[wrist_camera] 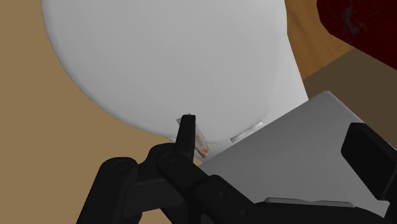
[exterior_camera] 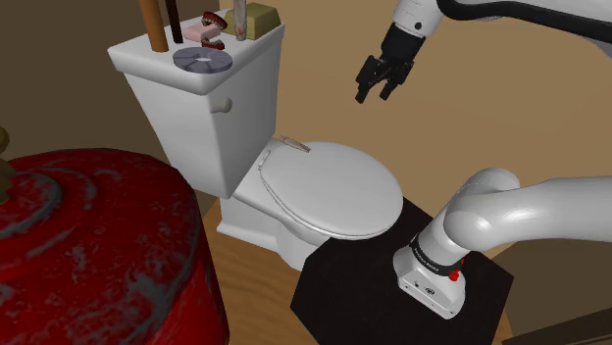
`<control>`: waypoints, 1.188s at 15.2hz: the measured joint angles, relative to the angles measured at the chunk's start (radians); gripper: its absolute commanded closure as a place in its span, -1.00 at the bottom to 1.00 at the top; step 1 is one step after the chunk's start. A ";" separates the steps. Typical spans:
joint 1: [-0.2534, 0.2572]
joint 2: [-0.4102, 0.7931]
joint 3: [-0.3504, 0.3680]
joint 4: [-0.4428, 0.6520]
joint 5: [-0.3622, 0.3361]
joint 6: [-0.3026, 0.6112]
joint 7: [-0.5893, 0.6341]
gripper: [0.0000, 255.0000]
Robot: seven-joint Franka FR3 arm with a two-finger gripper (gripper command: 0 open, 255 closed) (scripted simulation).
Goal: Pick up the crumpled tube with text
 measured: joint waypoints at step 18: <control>0.017 0.557 -0.093 0.087 -0.062 0.367 -0.298 -1.00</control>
